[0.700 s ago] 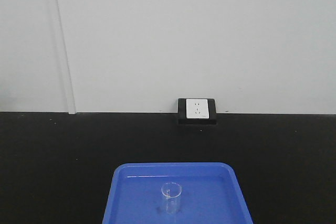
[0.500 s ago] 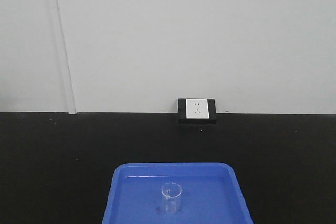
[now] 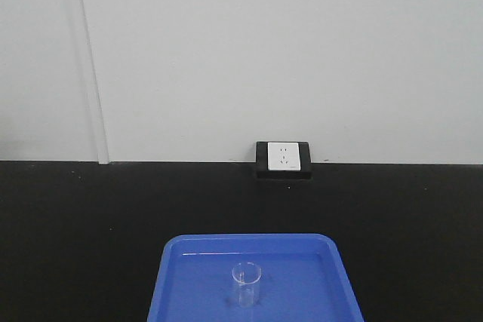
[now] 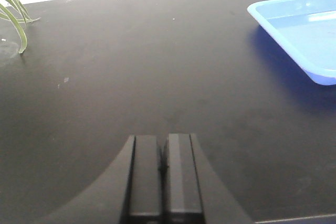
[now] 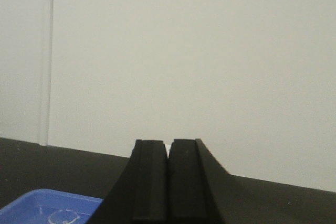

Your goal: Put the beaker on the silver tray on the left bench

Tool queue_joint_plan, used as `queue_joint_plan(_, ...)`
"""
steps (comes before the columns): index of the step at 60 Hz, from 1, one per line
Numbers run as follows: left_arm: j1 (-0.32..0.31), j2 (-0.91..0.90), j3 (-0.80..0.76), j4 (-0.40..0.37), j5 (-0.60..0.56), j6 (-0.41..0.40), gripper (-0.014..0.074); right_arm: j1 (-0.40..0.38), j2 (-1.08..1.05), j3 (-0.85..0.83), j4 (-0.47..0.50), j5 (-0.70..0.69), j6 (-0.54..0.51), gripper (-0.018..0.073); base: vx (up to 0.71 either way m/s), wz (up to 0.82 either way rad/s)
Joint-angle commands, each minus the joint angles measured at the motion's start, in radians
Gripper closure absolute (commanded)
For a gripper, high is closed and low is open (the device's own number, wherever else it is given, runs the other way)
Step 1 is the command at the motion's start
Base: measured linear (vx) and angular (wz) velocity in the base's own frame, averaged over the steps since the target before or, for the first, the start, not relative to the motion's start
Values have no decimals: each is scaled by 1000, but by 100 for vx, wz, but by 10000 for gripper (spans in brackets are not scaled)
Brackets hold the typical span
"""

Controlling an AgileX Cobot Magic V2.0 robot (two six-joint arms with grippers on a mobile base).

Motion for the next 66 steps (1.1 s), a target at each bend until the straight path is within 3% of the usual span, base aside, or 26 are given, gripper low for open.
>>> queue_joint_plan(1, -7, -8, 20, -3, -75, -2, 595, -7, 191, -131, -6, -104, -72, 571, 0, 0)
queue_joint_plan(18, -7, -8, 20, -3, -75, -2, 595, -7, 739, -348, -6, -193, -67, 571, 0, 0)
queue_joint_plan(36, -7, -8, 20, -3, -75, -2, 595, -7, 975, -369, -7, -334, 44, 517, 0, 0)
queue_joint_plan(46, -7, -8, 20, -3, -75, -2, 595, -7, 1030, -369, -7, -342, 72, 375, 0, 0)
queue_joint_plan(54, -7, -8, 20, -3, -75, -2, 595, -7, 1087, -369, -7, -354, 98, 159, 0, 0)
queue_joint_plan(62, -7, -8, 20, -3, -75, -2, 595, -7, 1164, -368, -5, -465, 102, -50, 0, 0)
queue_joint_plan(66, -7, -8, 20, -3, -75, -2, 595, 10, 1187, -366, -7, -518, 166, -119, 0, 0)
